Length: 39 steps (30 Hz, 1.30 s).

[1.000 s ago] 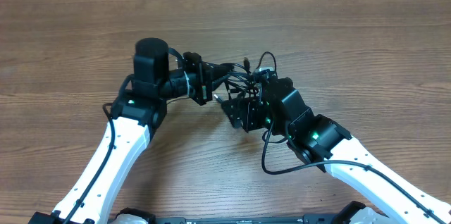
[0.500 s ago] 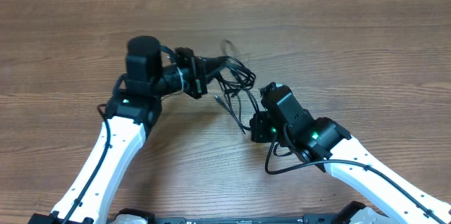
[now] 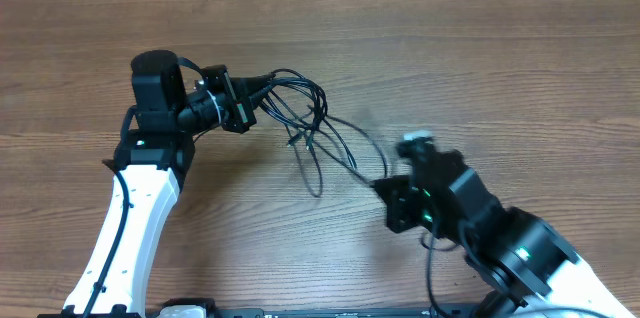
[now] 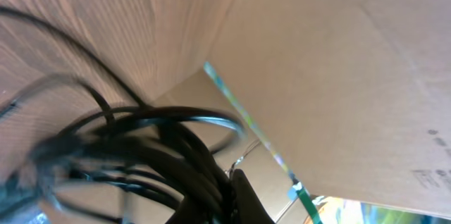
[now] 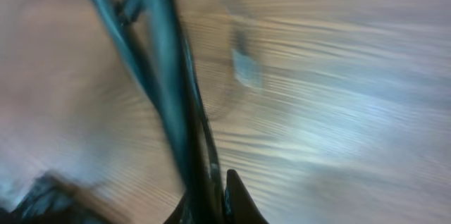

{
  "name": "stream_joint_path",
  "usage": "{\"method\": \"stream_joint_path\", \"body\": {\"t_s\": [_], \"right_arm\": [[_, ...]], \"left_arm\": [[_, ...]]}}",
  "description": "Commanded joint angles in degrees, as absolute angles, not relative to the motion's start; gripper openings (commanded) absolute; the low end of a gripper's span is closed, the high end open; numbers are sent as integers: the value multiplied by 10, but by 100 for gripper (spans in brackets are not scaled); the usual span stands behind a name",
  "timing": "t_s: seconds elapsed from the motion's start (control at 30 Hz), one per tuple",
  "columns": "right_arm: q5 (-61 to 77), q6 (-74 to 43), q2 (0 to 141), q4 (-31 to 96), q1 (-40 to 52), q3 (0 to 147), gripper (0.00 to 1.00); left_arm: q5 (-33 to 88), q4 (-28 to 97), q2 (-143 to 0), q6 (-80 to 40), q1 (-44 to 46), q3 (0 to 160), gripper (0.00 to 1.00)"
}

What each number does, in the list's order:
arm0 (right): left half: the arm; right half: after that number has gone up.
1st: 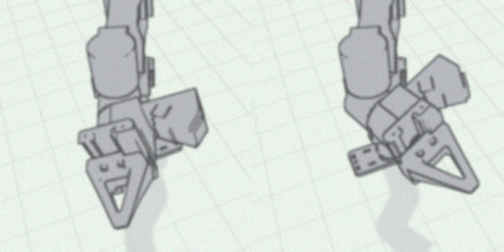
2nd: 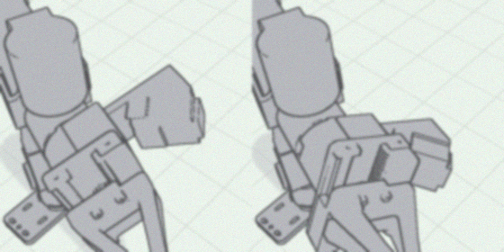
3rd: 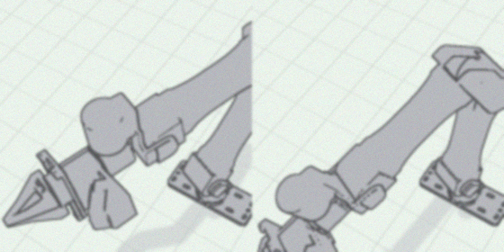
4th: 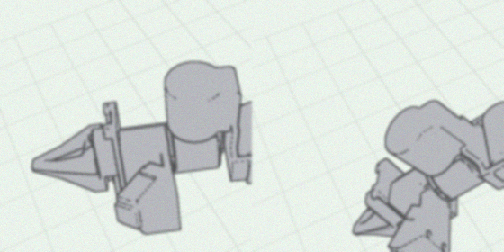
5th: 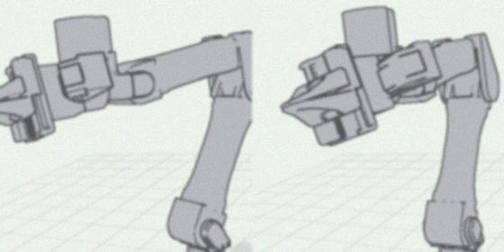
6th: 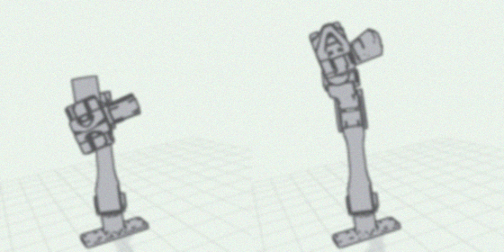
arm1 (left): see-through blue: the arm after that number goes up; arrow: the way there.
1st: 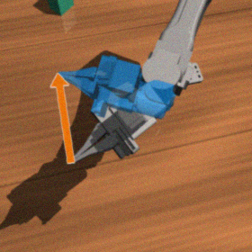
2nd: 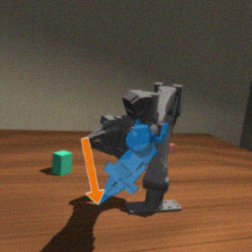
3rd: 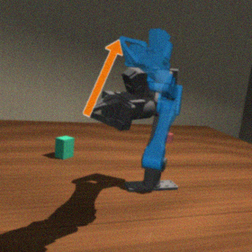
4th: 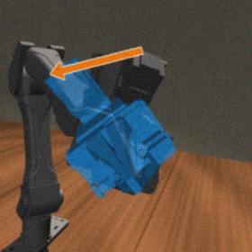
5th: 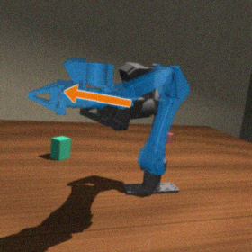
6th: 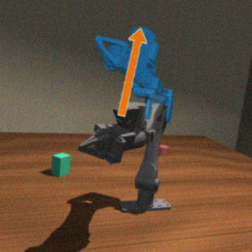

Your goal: Untangle cables

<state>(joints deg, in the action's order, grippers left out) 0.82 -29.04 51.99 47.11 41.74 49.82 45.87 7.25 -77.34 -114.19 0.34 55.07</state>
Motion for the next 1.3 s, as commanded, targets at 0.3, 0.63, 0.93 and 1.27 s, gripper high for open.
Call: {"method": "stream_joint_path", "body": {"t_s": [0.3,0.63,0.93,1.27], "right_arm": [[-169,-537,485,542,417,499,70],[44,-369,619,311,418,499,97],[-4,-285,760,196,454,499,82],[-73,-316,807,164,446,499,41]], "left_arm": [[482,61,-758,-1101,-14,561,4],[512,42,-758,-1098,46,561,4],[512,37,-758,-1117,97,561,4],[512,36,-758,-1119,109,561,4]]}}
